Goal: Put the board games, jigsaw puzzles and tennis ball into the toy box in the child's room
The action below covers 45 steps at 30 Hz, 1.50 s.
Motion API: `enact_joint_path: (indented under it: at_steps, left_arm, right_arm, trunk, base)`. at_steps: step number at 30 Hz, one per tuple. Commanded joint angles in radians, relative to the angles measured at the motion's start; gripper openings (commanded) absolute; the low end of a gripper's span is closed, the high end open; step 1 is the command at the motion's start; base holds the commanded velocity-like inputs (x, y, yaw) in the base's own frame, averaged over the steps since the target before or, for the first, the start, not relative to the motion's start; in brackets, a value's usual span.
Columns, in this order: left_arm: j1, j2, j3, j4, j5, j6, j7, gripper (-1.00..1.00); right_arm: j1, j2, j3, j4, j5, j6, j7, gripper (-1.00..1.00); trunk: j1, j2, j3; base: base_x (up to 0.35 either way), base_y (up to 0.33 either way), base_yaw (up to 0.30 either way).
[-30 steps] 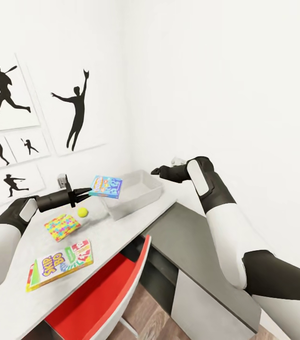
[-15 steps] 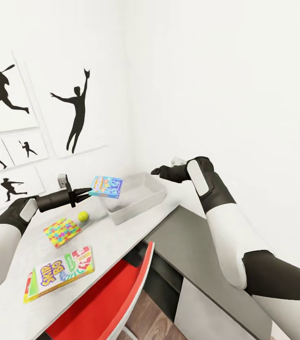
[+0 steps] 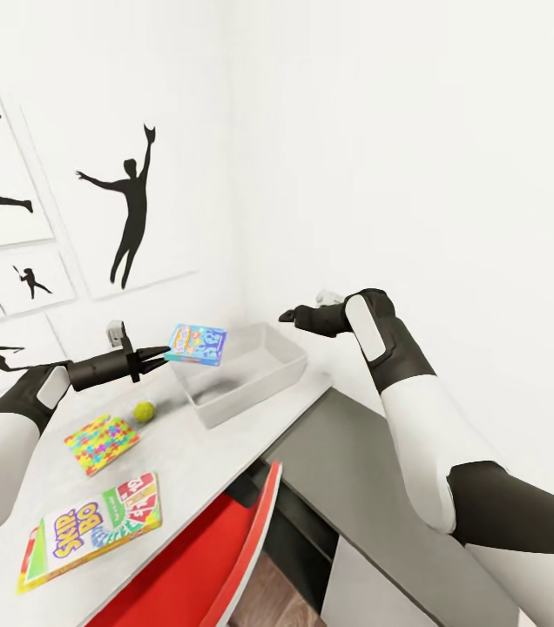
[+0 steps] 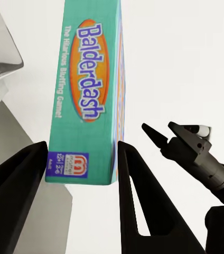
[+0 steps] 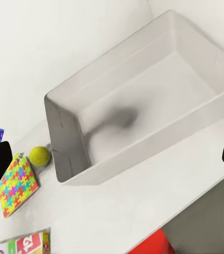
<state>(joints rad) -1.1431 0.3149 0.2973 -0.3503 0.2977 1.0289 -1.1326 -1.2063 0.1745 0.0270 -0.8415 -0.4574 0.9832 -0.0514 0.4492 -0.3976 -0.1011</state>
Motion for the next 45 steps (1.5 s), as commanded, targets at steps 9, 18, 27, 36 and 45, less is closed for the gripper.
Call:
enact_joint_path:
  at_steps: [9, 18, 27, 36, 45]
  left_arm:
    - [-0.001, 0.0, 0.005, 0.001, 0.0, 0.005, -0.004, -1.0]
    - [-0.001, 0.0, 0.005, 0.001, -0.001, 0.005, -0.004, -1.0]
    - [-0.001, -0.001, 0.004, 0.001, -0.001, 0.004, -0.004, -1.0]
    - [-0.001, -0.001, 0.004, 0.001, -0.001, 0.004, -0.004, -1.0]
    - [-0.001, -0.002, 0.005, 0.001, 0.0, 0.004, -0.004, -1.0]
  right_arm:
    - [0.0, 0.0, 0.001, -0.001, -0.006, 0.002, -0.005, 1.0]
    - [0.001, 0.0, 0.001, -0.001, -0.006, 0.002, -0.005, 1.0]
    - [0.002, 0.0, 0.002, -0.001, -0.007, -0.012, -0.005, 1.0]
    - [0.002, 0.0, 0.002, -0.001, -0.007, -0.014, -0.005, 1.0]
    - [0.002, 0.0, 0.002, -0.001, -0.007, -0.014, -0.005, 1.0]
  trunk:
    - [0.001, -0.002, -0.002]
    - [0.001, -0.002, -0.002]
    - [0.001, -0.002, -0.002]
    - [0.001, -0.002, -0.002]
    - [0.001, -0.002, -0.002]
  base:
    - [0.109, -0.014, 0.0]
    - [0.101, 0.032, 0.0]
    - [0.055, 0.018, 0.0]
    - [0.052, -0.019, 0.0]
    - [0.041, -0.048, 0.0]
